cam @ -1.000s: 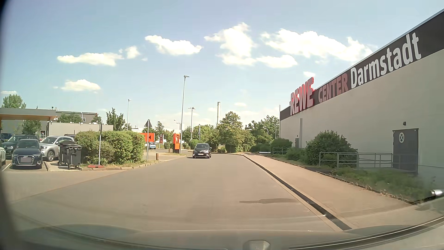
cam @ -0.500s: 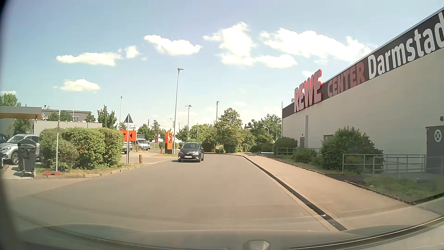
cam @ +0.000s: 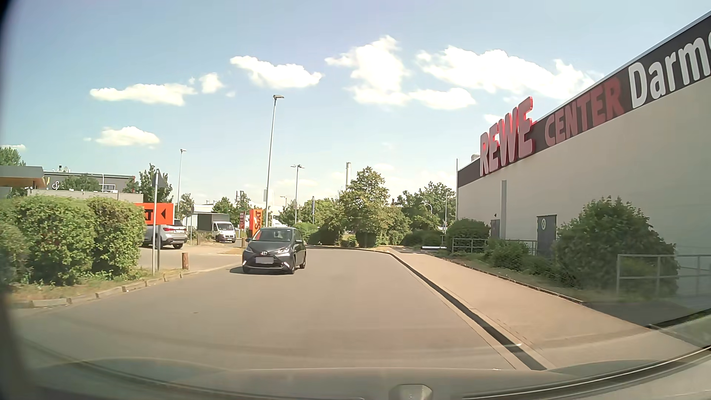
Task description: Follow the waypoints while adhering to traffic rules and regulations
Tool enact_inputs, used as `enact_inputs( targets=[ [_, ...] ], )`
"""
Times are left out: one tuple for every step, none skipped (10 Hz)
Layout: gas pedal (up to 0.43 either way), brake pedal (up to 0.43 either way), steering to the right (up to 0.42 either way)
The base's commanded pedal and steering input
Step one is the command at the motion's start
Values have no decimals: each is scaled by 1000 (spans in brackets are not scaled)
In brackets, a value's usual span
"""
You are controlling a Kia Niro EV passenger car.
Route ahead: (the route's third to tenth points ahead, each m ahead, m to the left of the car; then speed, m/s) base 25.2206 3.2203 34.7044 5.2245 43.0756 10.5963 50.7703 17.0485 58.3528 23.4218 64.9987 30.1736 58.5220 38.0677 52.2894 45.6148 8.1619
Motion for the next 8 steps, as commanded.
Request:
enact_inputs(
  targets=[
    [110,30,1],
    [87,30,1],
    [67,30,1],
    [47,30,1],
    [28,30,1],
    [20,30,1],
    [0,30,1],
    [0,30,0]
  ],
)
